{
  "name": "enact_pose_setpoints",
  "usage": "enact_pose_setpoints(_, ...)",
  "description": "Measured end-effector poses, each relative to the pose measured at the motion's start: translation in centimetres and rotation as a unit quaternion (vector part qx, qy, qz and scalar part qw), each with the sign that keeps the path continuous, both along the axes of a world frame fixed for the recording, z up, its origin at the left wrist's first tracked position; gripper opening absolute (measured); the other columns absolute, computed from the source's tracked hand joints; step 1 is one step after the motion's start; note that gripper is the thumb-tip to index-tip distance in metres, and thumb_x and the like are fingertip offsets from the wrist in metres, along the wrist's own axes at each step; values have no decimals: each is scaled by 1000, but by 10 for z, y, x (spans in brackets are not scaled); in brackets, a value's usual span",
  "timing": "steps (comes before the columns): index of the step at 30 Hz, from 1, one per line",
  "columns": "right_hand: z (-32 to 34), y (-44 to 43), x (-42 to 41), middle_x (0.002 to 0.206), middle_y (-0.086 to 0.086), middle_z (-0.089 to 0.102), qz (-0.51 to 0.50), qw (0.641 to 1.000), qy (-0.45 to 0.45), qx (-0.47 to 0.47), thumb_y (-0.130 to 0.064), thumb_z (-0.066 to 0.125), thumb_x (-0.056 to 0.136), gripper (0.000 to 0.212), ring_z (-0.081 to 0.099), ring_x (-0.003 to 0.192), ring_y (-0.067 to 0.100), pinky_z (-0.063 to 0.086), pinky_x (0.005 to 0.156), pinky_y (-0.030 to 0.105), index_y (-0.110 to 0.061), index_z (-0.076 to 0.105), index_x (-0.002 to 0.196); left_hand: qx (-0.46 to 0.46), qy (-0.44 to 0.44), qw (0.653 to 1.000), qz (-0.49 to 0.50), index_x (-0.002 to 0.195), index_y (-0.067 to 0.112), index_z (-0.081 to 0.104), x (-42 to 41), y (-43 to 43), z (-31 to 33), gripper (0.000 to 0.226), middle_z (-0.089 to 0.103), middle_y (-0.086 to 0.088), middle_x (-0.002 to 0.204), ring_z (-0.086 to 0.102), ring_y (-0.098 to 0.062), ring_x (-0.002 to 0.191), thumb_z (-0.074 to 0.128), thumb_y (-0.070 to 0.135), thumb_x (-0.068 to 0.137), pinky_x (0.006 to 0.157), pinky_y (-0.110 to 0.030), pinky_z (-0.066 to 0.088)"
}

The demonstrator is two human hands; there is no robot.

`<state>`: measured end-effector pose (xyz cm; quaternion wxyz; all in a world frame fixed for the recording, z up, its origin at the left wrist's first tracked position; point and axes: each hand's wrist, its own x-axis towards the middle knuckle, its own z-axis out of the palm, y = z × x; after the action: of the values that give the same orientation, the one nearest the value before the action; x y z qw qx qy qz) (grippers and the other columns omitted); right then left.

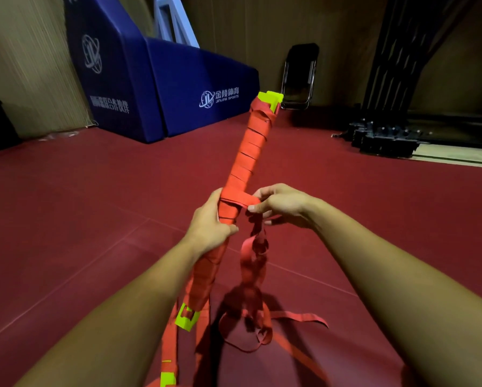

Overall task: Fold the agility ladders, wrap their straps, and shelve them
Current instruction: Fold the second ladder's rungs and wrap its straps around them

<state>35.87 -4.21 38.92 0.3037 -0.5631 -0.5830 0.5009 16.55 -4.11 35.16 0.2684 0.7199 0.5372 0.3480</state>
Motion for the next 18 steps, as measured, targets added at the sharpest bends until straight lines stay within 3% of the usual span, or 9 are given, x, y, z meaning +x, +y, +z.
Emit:
enact_pose_setpoints(4,-5,-1,-4,76,-3,69,-17,999,-42,18,-22,72,89,13,48,62,12,45,63,24,-22,61,83,-2,-21,1000,-3,138,38,45,0,1,1,85,68,5,98,63,-13,86,84,9,68,67,-15,44)
enact_pose_setpoints(8,-10,-4,-6,83,9,62,48,988,-149,18,-10,74,85,15,56,69,17,45,58,22,-15,63,92,-6,-35,999,4,135,38,47,-1,4,0,85,68,5,97,64,-15,87,86,8,65,76,-26,50)
enact_pose_setpoints(11,-20,-6,-2,74,7,61,67,981,-182,-15,3,72,83,20,59,57,11,48,49,17,-8,63,96,-5,-39,999,8,137,37,46,-2,6,-1,87,69,4,99,65,-16,88,86,7,65,79,-27,50)
enact_pose_setpoints(14,-30,-2,4,67,6,60,74,963,-260,-15,5,72,80,15,55,51,10,44,48,18,-8,63,83,0,-44,999,15,138,36,47,-4,6,-1,88,70,4,100,65,-16,89,86,7,65,80,-24,48)
enact_pose_setpoints(18,-33,2,8,60,6,55,57,955,-291,0,-17,69,90,29,49,56,20,41,54,25,-13,57,63,5,-49,998,29,138,36,46,-6,5,2,87,70,5,99,66,-15,89,86,7,66,81,-25,49)
